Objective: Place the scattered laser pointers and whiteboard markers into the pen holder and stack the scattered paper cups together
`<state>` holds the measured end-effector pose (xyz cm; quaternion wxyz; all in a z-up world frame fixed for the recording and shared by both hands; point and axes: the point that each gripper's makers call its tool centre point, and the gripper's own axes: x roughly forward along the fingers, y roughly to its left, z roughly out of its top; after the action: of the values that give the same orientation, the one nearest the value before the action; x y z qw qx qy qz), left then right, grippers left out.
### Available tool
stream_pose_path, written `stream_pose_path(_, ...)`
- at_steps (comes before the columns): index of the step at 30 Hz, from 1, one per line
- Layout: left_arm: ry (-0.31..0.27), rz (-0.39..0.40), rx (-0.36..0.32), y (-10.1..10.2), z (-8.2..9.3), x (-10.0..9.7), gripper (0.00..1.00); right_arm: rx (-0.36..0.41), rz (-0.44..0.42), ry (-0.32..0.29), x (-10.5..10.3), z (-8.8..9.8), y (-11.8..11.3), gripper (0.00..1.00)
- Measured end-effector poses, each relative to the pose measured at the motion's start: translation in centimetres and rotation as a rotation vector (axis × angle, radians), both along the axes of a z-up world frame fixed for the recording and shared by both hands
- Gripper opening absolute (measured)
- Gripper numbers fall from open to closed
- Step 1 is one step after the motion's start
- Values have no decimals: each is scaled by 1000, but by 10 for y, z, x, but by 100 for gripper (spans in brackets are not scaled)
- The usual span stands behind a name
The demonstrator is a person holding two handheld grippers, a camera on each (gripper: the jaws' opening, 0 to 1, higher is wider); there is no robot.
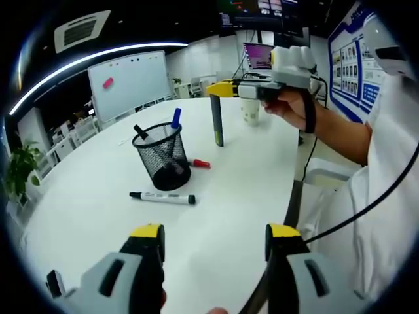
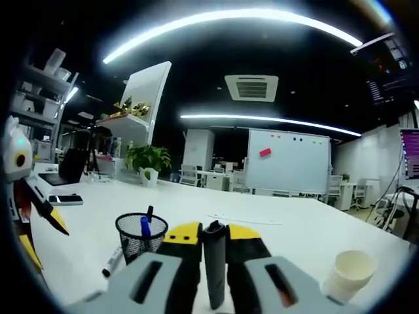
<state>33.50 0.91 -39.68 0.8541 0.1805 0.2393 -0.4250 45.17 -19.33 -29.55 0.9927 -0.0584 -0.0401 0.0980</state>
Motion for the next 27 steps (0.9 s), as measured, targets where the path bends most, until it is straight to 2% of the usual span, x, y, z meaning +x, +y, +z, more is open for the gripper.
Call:
stream_pose_path(5,0,0,0,0,0,0,63,-3,-4,0,1,-1,-1,11)
stream_pose_path(27,-8,1,0,1,3,1,63,-8,-8,-7,2,8,-2,10)
